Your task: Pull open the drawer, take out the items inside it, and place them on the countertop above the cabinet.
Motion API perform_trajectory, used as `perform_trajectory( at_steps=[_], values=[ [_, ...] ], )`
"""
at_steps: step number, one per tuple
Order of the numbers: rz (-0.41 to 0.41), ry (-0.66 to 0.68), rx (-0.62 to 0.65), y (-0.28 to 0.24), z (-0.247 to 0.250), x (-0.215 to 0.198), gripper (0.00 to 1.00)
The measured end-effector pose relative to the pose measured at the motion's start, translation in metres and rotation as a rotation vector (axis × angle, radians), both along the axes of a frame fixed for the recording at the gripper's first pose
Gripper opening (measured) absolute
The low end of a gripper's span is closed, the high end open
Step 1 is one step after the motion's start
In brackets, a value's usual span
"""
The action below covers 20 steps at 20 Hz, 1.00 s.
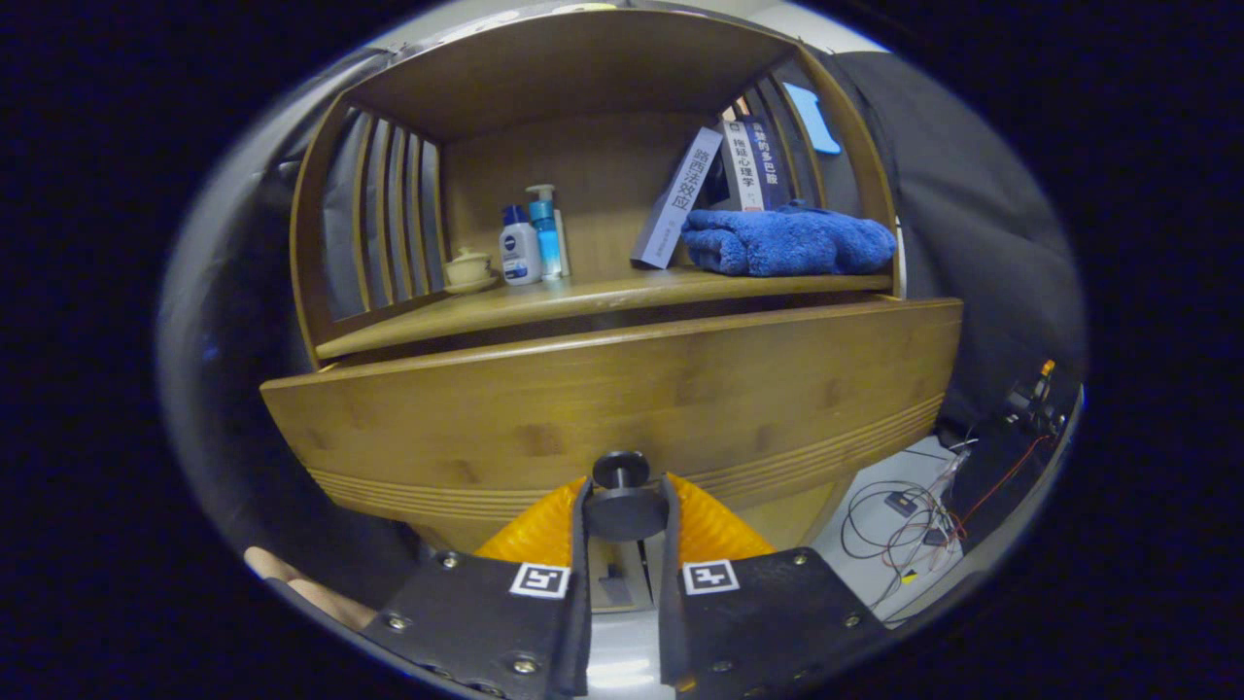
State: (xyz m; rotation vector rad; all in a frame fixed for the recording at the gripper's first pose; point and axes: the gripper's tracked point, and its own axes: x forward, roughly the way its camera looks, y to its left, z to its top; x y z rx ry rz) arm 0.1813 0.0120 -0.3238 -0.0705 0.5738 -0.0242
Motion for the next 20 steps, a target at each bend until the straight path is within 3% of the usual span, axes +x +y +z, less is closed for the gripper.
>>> perform_trajectory(
  at_steps=[8,20],
  values=[
    [-0.019,0.05,0.001,-0.009,0.01,-0.07,0.28],
    [0.016,0.035,-0.035,-0.012,0.009,-0.072,0.28]
  ],
)
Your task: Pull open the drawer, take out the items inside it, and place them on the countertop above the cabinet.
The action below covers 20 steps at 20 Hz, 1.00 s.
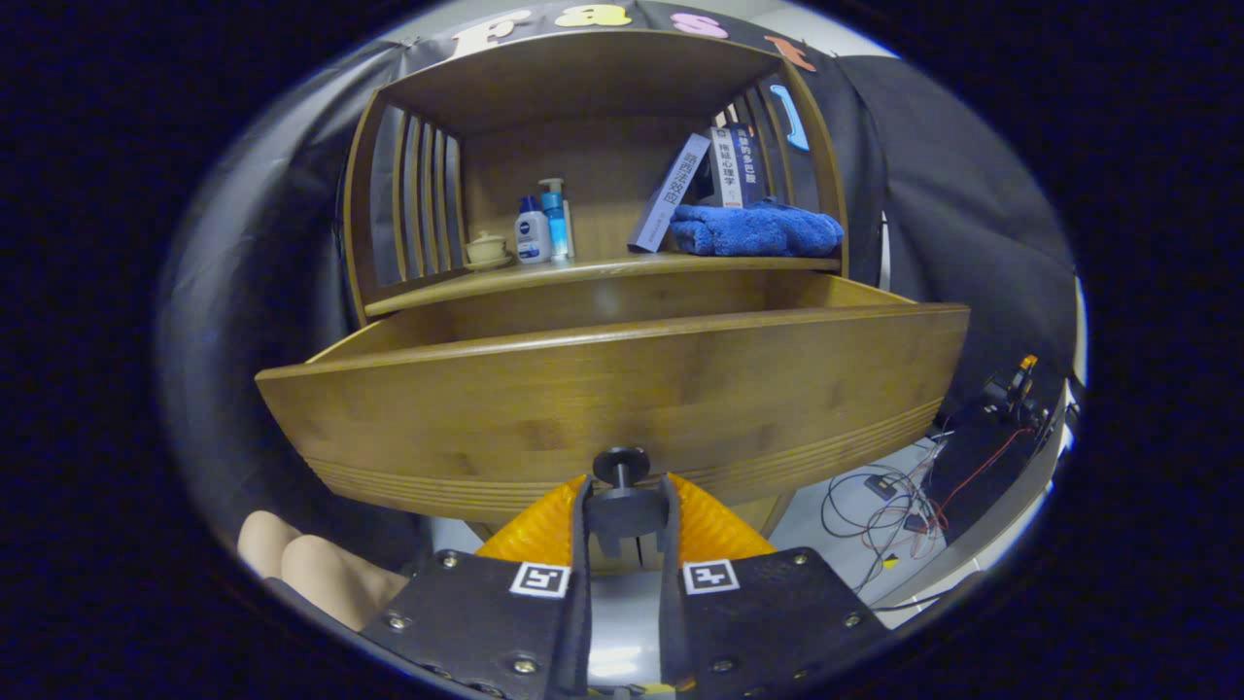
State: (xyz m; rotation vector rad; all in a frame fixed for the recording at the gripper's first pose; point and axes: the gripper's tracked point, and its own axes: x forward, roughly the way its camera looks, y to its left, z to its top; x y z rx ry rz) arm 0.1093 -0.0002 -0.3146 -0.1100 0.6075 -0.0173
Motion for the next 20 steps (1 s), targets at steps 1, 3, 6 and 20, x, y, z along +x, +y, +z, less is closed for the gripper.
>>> perform_trajectory(
  at_steps=[1,3,6,20],
  values=[
    [0.0,0.001,-0.002,-0.001,0.0,0.0,0.28],
    [0.003,0.003,-0.003,0.0,0.001,-0.002,0.28],
    [0.02,0.009,-0.022,-0.001,0.001,-0.003,0.28],
    [0.115,0.016,-0.096,-0.003,0.014,-0.036,0.46]
  ],
)
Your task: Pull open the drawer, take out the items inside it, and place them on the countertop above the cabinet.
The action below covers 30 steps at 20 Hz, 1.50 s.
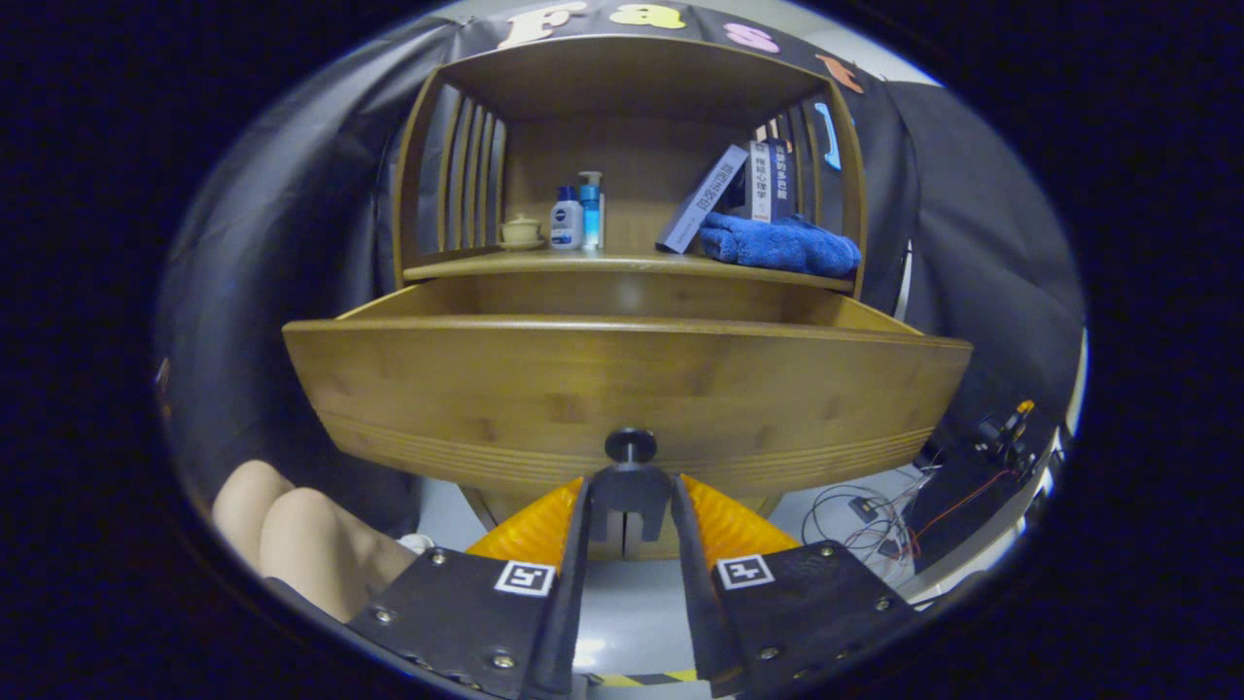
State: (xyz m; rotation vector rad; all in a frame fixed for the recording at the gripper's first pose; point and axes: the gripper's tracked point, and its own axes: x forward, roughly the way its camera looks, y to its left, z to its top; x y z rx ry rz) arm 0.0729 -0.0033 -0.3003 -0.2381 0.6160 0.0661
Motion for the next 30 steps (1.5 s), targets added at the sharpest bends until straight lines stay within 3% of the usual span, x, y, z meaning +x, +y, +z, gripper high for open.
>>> perform_trajectory(
  at_steps=[6,13,20,30],
  values=[
    [-0.02,-0.105,0.02,-0.005,0.069,-0.003,0.46],
    [-0.02,-0.171,0.016,0.001,0.136,0.054,0.47],
    [-0.059,0.038,-0.051,-0.017,0.109,0.121,0.47],
    [-0.019,0.327,-0.217,-0.022,0.055,0.15,0.44]
  ],
)
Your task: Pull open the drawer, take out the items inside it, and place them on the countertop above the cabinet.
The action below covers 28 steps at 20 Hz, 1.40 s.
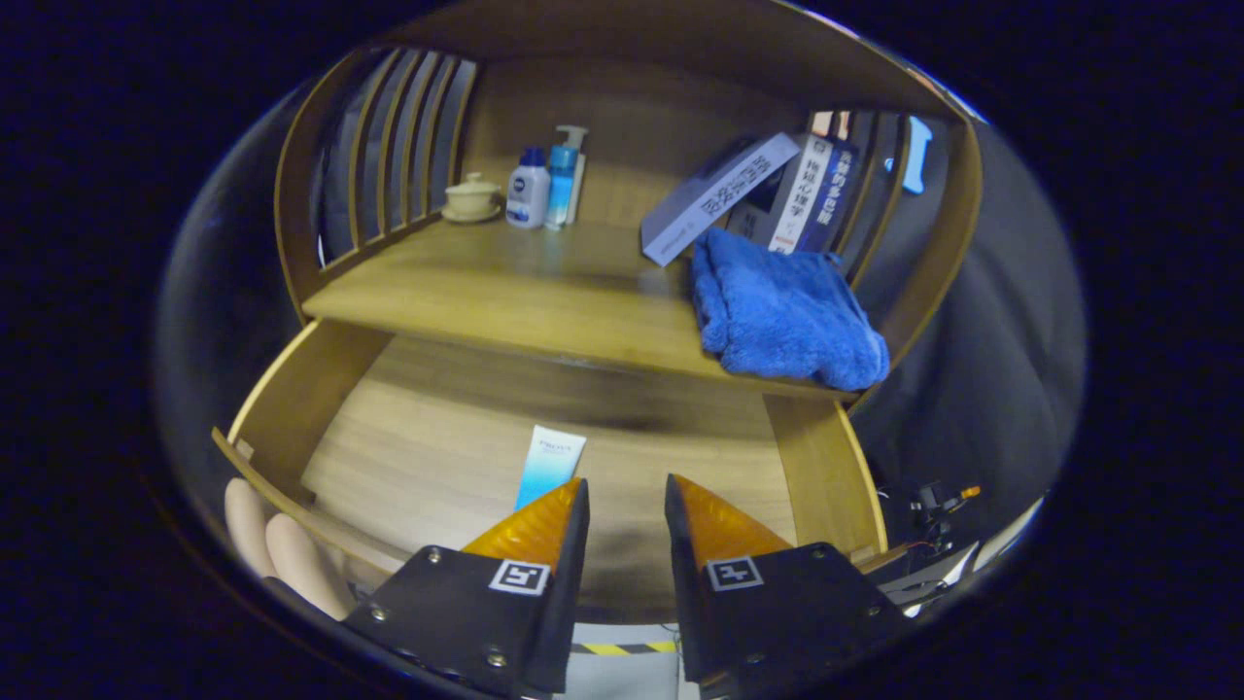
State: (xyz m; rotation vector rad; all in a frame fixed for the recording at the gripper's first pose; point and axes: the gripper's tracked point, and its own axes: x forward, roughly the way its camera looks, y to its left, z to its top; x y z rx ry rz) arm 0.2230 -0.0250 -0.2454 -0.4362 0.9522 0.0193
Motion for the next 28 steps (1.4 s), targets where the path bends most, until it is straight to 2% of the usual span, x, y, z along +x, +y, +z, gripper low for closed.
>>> perform_trajectory(
  at_steps=[6,12,14,20,24,26,28],
  values=[
    [-0.056,0.121,0.052,0.002,-0.031,0.007,0.44],
    [-0.043,0.232,0.103,0.034,-0.062,0.002,0.44],
    [-0.051,0.27,0.098,0.036,-0.071,-0.001,0.63],
    [-0.078,0.383,0.114,0.047,-0.101,-0.009,0.63],
    [-0.058,0.448,0.047,0.044,-0.113,-0.021,0.63],
    [-0.051,0.451,0.009,0.039,-0.111,-0.023,0.63],
    [-0.048,0.449,0.025,0.042,-0.114,-0.024,0.43]
  ],
)
